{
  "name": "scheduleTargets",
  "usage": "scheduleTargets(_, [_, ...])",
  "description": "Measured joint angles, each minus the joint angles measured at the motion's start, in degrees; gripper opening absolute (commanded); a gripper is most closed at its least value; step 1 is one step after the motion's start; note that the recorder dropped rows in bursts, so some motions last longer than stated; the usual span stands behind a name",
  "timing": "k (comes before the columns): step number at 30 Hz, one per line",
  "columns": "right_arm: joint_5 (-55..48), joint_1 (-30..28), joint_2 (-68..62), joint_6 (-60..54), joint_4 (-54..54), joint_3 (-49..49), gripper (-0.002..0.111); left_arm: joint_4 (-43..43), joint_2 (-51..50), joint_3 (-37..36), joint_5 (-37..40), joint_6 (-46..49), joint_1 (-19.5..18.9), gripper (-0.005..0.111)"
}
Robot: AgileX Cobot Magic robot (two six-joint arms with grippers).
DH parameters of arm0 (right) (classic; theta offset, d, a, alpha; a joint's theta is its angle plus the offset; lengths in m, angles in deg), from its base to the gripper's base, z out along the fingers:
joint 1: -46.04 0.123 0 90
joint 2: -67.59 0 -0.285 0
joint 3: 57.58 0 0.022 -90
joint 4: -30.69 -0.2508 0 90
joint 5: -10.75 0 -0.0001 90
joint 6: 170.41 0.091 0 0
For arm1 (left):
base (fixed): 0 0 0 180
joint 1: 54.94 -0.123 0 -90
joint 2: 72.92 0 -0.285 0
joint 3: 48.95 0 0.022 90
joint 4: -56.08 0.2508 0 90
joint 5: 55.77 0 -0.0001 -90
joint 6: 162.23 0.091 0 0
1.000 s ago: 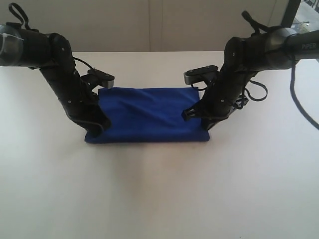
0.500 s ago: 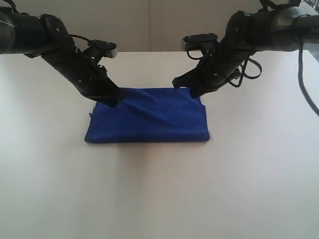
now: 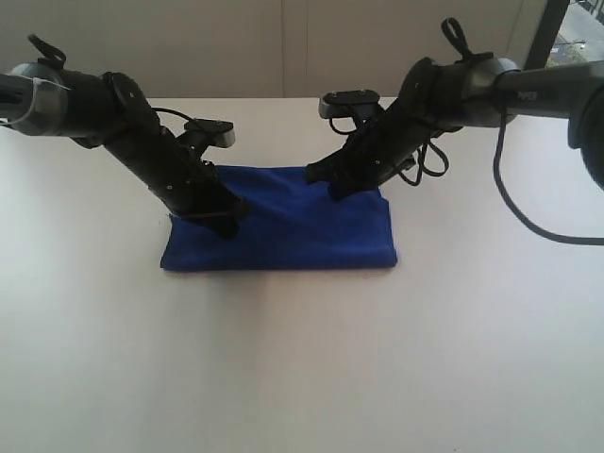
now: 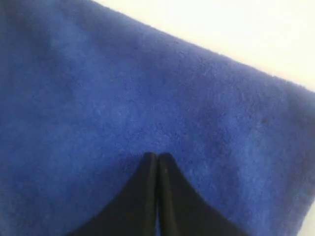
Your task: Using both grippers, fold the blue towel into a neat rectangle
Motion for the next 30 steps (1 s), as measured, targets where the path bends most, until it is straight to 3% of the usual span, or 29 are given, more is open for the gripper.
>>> scheduleTargets(12, [2.6,0.1,-0.9,10.5,9.3,0.8,0.000,0.6,0.0,0.3,1.1,1.4,0.0,0.000])
scheduleTargets(30, [2.6,0.1,2.0,12.2,9.5,0.9,0.000,1.4,0.4,0.3,1.3,1.9,0.0,0.000])
